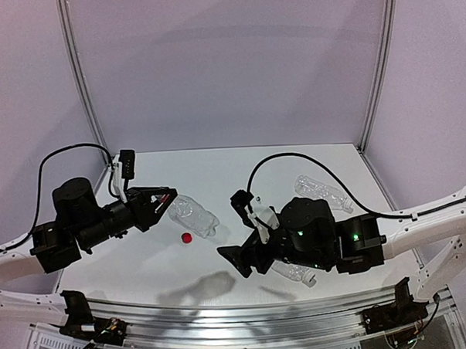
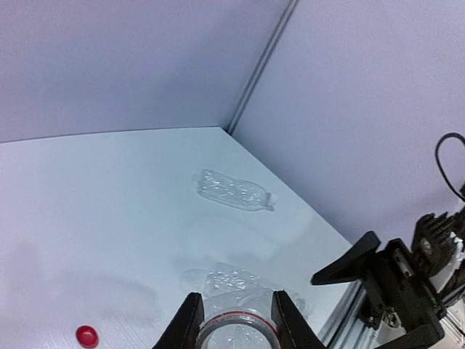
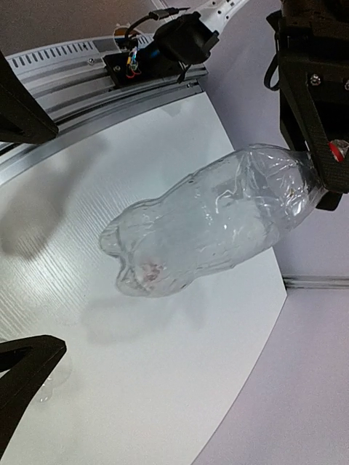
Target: Unscrew the bottle caps
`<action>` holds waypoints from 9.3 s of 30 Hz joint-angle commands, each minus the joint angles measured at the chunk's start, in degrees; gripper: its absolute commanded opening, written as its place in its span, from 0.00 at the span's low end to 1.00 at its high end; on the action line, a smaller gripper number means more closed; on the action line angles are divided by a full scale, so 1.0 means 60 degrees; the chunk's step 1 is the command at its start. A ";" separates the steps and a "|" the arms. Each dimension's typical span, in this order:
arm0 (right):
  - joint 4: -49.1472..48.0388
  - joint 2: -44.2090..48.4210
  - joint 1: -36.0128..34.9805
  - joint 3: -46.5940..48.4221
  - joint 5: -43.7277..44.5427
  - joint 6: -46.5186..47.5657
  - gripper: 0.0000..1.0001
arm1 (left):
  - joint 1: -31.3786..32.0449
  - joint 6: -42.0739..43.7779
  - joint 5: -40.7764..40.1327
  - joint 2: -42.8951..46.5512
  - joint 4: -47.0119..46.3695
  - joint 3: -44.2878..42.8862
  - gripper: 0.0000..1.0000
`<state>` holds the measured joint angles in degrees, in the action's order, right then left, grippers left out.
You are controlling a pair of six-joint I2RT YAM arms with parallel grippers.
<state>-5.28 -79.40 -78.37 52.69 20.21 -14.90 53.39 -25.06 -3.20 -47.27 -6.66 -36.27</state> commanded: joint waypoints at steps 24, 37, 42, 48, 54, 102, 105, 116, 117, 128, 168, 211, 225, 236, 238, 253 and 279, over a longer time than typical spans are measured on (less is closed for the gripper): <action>0.1919 -0.0292 0.0152 0.0760 0.2762 -0.1238 0.99 | -0.1930 -0.1433 -0.6537 -0.2626 0.4405 -0.1106 0.36; 0.1944 -0.0697 0.0261 0.0935 0.2654 -0.1238 0.99 | -0.2101 -0.1359 -0.6365 -0.3411 0.3643 -0.0961 0.40; 0.1964 -0.0601 0.0265 0.0881 0.2660 -0.1269 0.99 | -0.2086 -0.1359 -0.6268 -0.3306 0.3662 -0.0921 0.42; 0.1971 -0.0647 0.0284 0.0902 0.2598 -0.1252 0.99 | -0.2032 -0.1183 -0.5955 -0.2762 0.3492 -0.0754 0.54; 0.2279 -0.0968 0.0854 0.1010 0.1764 -0.1553 0.99 | -0.1715 -0.0956 -0.5929 -0.2371 0.3547 -0.0791 0.70; 0.5257 -0.1460 0.3613 -0.0280 -0.2909 -0.1694 0.38 | -0.0090 0.1329 -0.3376 -0.0043 0.2705 -0.0808 0.86; 0.5570 -0.1332 0.3467 0.0398 -0.3209 -0.1423 0.35 | 0.0485 0.2080 -0.3480 -0.0243 0.2338 -0.0812 0.86; 0.5947 -0.0363 0.2827 0.1352 -0.3618 -0.1267 0.32 | 0.2528 0.7257 -0.4900 -0.1355 -0.0026 -0.0144 0.88; 0.5992 -0.0279 0.2751 0.1366 -0.3617 -0.1267 0.32 | 0.2781 0.7956 -0.4940 -0.1495 -0.0038 -0.0161 0.89; 0.5751 0.0072 0.2302 0.0754 -0.3631 -0.1336 0.32 | 0.4022 1.3917 -0.5793 -0.4847 -0.0136 -0.1086 0.87; 0.5768 0.0496 0.1881 0.0774 -0.4551 -0.0872 0.34 | 0.2792 1.6108 -0.4044 -0.5705 -0.0678 -0.1870 0.47; -0.1374 0.6019 0.1796 -0.3303 -0.3975 -0.0667 0.96 | 0.1521 0.3380 0.3096 -0.2940 -0.2372 -0.1009 0.34; -0.4107 0.5654 0.1130 -0.3496 -0.4592 0.0673 0.77 | 0.1504 0.0195 0.4613 -0.2965 -0.4022 -0.1149 0.31; -0.4135 0.5652 0.1127 -0.3718 -0.4521 0.0373 0.66 | 0.1741 -0.1584 0.5145 -0.4898 -0.5245 -0.1768 0.28; -0.4109 0.5397 0.1123 -0.3745 -0.4173 0.0366 0.66 | 0.1852 -0.1566 0.5155 -0.5221 -0.5208 -0.2008 0.28; -0.4282 0.5389 0.1113 -0.3815 -0.3904 0.0313 0.44 | 0.2327 -0.1125 0.4906 -0.6158 -0.5269 -0.2485 0.27; -0.3289 0.5342 0.1122 -0.3519 -0.2317 0.0204 0.00 | 0.2164 0.2499 -0.0079 -0.3075 -0.0200 -0.1872 0.99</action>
<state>-28.53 -47.31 -71.16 30.37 2.22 -13.41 66.89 -17.76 11.75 -73.32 -22.76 -47.59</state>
